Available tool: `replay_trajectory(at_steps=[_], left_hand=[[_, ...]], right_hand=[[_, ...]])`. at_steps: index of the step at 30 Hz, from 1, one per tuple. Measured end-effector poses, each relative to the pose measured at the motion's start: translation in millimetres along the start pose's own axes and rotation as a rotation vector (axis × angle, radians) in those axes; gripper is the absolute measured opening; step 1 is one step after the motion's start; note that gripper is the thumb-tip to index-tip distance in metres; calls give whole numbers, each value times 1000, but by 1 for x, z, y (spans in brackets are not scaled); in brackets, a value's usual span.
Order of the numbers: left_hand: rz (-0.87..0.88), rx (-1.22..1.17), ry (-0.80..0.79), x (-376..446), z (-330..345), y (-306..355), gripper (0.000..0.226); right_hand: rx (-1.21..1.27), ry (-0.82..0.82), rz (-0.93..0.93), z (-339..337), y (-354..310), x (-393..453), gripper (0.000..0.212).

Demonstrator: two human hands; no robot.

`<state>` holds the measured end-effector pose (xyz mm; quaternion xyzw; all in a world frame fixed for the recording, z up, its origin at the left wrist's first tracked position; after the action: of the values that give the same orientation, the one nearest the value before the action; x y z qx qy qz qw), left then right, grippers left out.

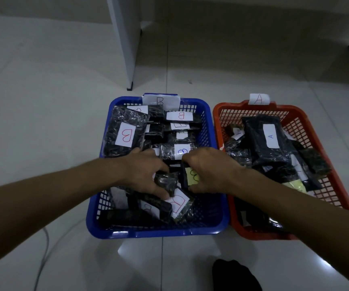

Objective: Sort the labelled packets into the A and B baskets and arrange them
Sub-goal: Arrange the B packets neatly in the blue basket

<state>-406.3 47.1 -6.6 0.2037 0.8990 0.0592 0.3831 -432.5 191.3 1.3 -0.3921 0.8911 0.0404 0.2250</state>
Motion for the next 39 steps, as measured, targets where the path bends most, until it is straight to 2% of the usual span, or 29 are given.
replay_trajectory(at_steps=[7, 9, 12, 14, 17, 21, 22, 25, 29, 31, 34, 39], left_hand=[[-6, -444, 56, 0, -4, -5, 68], [-4, -463, 33, 0, -3, -4, 66], [32, -616, -24, -3, -1, 4, 41], [57, -694, -61, -7, -3, 7, 33], [73, -702, -61, -17, -7, 8, 33], [111, -691, -90, -36, -13, 23, 24], [110, -700, -82, -39, -15, 24, 27], [103, -660, -82, -45, -15, 24, 39], [111, -598, -74, -45, -9, 20, 25], [102, -602, -60, -42, -7, 20, 23], [54, -565, -132, -40, -3, 26, 22], [29, -512, -192, -36, 0, 40, 30]], right_hand=[[-50, -86, -25, -7, 2, 8, 56], [-58, -98, -40, -6, 2, 8, 57], [-82, -100, -62, -4, 2, 5, 64], [-115, -116, -72, -4, 2, 2, 75], [-256, -119, -66, 6, -4, -3, 94], [-119, -36, -30, 6, -4, -10, 76], [-80, -44, -24, 4, -1, -12, 73], [-43, -91, -24, -1, 4, -13, 76], [-102, -112, -17, 0, 4, -9, 78], [-100, -80, -19, 2, 3, -10, 76], [-74, -10, -26, 7, 4, -13, 75], [-61, 10, -25, 8, 5, -18, 71]])
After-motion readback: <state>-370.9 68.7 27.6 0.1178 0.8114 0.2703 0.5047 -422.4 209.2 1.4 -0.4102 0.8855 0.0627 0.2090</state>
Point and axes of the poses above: each hand's wrist, its own x-axis towards the middle knuckle, its own z-axis out of the palm, y = z × x, the point moved 5 cm from there along x, towards the middle knuckle, and after that the axes turned 6 degrees about -y, right-handed, at the moved point
